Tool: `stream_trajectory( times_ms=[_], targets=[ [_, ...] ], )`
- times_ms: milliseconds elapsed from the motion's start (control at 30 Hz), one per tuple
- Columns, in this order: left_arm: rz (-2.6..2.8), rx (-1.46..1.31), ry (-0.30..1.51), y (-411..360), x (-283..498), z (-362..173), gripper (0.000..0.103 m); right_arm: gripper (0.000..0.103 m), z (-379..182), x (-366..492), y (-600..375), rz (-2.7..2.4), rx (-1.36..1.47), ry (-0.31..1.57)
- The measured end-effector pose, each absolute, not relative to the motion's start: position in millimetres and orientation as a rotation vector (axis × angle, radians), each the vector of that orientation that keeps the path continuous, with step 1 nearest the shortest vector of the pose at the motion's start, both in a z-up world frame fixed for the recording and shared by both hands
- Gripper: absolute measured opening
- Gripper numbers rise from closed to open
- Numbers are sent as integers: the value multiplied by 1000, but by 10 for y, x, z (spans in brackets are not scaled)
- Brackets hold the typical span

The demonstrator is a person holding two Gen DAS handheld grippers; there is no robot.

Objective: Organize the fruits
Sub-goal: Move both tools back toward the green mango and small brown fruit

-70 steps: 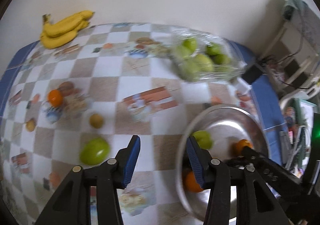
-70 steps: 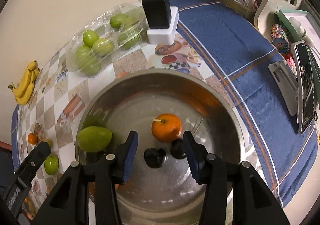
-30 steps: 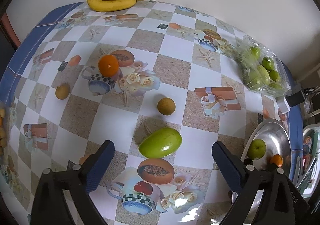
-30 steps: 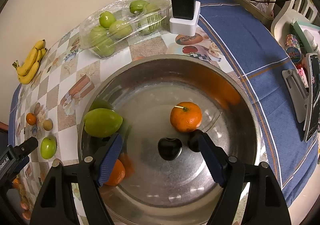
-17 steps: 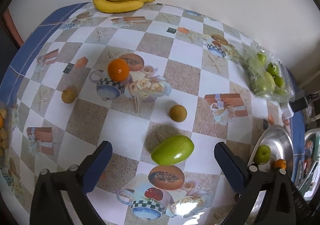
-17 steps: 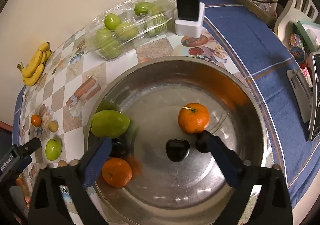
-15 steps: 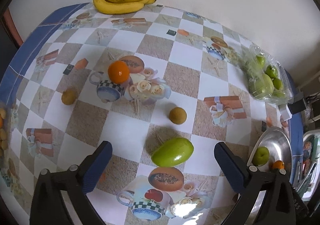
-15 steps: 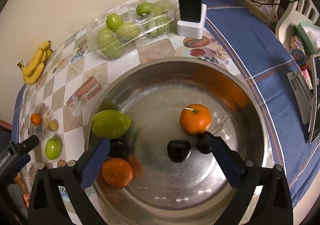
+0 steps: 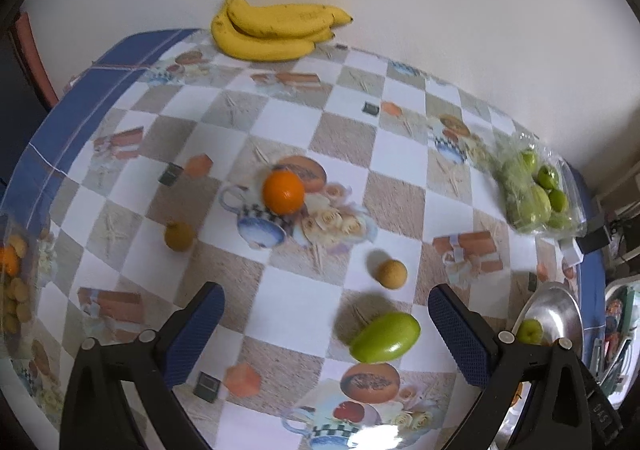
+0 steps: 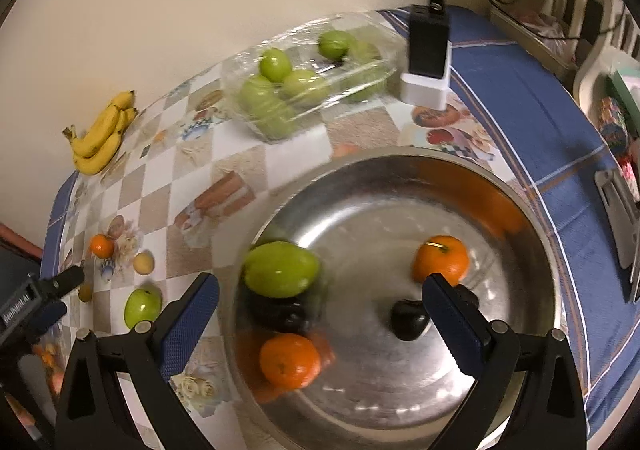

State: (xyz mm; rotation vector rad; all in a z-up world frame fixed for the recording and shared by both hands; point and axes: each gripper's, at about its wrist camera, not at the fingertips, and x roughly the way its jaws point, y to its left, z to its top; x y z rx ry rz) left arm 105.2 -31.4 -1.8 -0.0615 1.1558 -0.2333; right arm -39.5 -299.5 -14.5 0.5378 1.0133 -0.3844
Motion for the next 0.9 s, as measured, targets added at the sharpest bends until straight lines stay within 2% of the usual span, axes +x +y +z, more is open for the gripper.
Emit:
stream_trajectory(
  times_ms=[233, 900],
  targets=[
    [-197, -64, 1146, -89, 1139, -13, 103, 101, -84, -229, -2731, -306, 508, 1002],
    [-103, -67, 1173, 709, 1466, -250, 103, 101, -309, 346, -1572, -57, 311, 1147]
  ],
)
